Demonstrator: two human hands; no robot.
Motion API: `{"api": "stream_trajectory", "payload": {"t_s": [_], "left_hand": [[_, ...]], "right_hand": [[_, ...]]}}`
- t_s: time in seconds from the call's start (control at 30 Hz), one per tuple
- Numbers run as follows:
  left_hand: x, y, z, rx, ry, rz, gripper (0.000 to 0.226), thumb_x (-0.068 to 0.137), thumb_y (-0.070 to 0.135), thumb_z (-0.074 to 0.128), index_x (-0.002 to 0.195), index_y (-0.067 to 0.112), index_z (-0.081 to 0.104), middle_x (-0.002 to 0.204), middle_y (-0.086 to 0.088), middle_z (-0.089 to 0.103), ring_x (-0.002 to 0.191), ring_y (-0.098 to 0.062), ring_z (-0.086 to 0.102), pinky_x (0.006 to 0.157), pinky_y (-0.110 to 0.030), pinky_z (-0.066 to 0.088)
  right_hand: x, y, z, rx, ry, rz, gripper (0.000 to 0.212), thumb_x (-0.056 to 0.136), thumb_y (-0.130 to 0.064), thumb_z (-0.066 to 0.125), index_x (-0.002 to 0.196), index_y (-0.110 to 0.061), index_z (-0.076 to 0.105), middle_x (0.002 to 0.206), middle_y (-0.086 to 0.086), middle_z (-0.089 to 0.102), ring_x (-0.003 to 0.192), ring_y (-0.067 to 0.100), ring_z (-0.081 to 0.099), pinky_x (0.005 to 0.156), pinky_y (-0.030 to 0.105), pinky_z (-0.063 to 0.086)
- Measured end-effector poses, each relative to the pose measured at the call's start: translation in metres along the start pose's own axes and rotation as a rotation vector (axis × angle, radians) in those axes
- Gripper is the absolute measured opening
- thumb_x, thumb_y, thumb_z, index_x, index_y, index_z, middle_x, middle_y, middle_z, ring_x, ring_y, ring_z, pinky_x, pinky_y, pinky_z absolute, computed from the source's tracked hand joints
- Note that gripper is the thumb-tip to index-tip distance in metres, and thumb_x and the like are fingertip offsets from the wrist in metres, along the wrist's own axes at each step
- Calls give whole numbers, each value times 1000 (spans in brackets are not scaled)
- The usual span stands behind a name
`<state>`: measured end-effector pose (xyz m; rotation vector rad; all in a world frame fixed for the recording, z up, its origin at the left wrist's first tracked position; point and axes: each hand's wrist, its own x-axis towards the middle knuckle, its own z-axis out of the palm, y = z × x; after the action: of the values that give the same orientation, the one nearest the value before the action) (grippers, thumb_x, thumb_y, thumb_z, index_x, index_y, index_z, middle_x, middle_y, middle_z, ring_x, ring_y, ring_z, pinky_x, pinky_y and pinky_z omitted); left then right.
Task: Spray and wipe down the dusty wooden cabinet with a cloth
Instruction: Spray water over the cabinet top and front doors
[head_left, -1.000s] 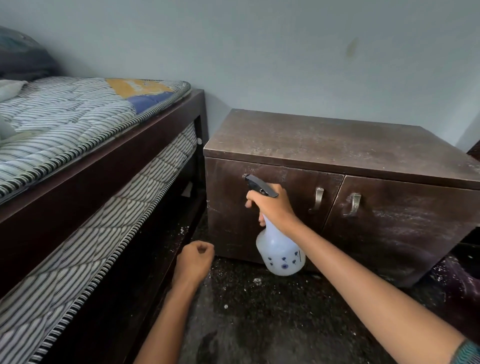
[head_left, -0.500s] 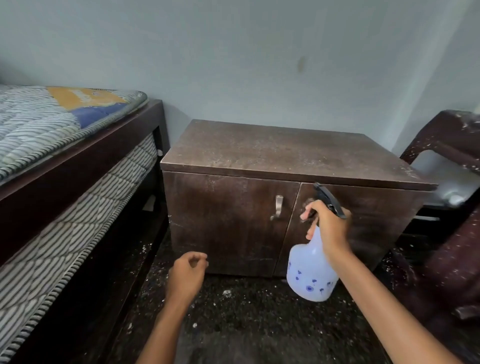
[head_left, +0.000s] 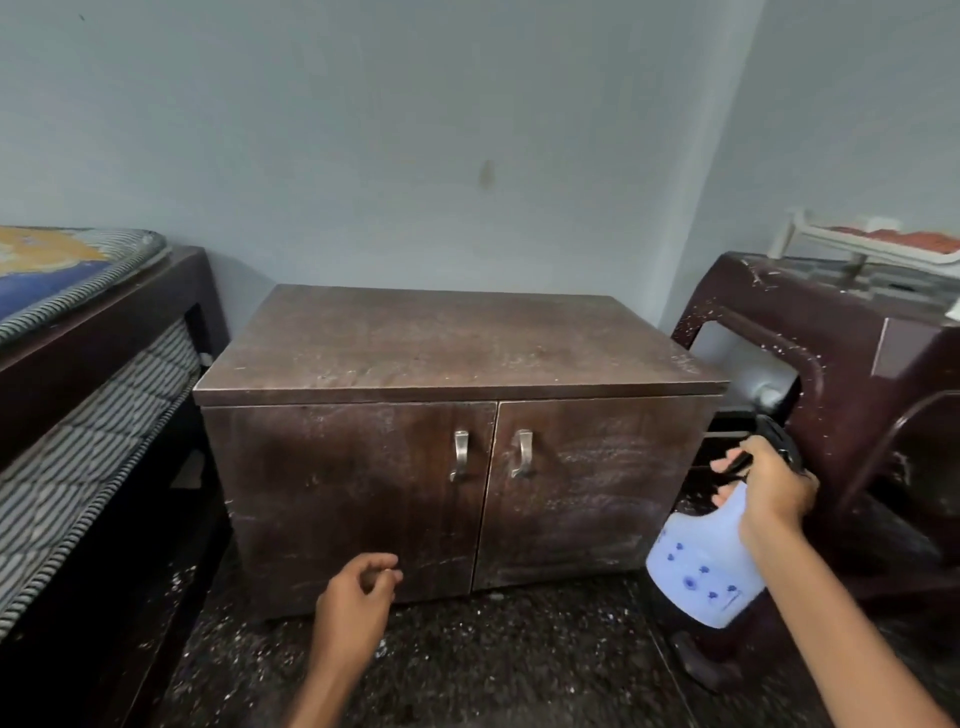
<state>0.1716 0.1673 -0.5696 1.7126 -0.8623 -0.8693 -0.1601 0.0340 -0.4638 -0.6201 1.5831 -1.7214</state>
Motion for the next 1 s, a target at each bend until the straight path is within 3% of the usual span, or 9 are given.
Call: {"api": "stream_trajectory", "payload": {"t_s": [0.07,0.23,0.33,0.4,0.5,0.6,0.73,0.9,1.0], "left_hand": [[-3,4,3,-30,2,33,17,89,5,53,88,17,66,81,1,71,83,-26,68,79,-40,52],[-24,51,13,-166,-61,213,25,88,3,55,89,26,67,83,10,75,90,-16,68,84,-27,52],[-47,110,34,-181,-256,348,21,86,10,61,99,26,66,97,4,73,94,-7,66,75,-8,49],[-59,149,53,-134,-430,394,29,83,24,66,111,28,61,111,8,66,103,-6,62,79,-11,49],[-72,191,73,0,-675,463,56,67,54,69,118,44,49,124,18,53,112,-1,54,90,-19,48],[-78,222,93,55,-779,581,47,71,27,78,105,41,48,105,27,60,96,10,58,78,-12,50],[-57,248,112,202,-690,710,75,56,45,83,119,33,44,113,12,57,102,-5,58,89,-35,53],[-27,300,131,194,-579,749,65,57,43,84,113,37,52,105,18,60,95,-1,59,77,-20,48],[-12,349,144,159,-498,741,69,50,55,79,110,38,49,101,23,57,93,4,56,72,-16,45]], "right_hand": [[1,-9,-9,-30,-99,14,14,66,-12,56,72,0,60,48,7,63,28,17,36,43,25,41],[-36,-42,-15,-83,-619,-29,24,87,-18,54,91,0,69,95,24,69,42,24,44,43,27,43],[-58,-62,-6,3,-784,14,25,83,-23,56,96,-6,70,106,19,69,34,17,41,37,25,40],[-70,-78,2,108,-846,14,36,75,-26,61,104,-5,66,113,16,67,32,16,41,35,23,39],[-79,-104,17,201,-880,-23,36,72,-26,68,105,-12,66,116,24,62,31,16,42,35,22,38],[-81,-133,27,197,-877,-76,22,72,-33,65,89,-21,73,108,43,50,32,18,42,39,24,39],[-66,-160,44,199,-844,-194,36,71,-33,67,100,-12,65,82,26,60,32,21,42,41,25,40],[-34,-206,64,180,-729,-235,36,79,-22,70,104,2,61,81,23,57,48,20,54,50,26,49],[-7,-240,63,-97,-753,-328,21,78,-25,73,95,-13,67,89,8,66,78,20,62,70,30,49]]}}
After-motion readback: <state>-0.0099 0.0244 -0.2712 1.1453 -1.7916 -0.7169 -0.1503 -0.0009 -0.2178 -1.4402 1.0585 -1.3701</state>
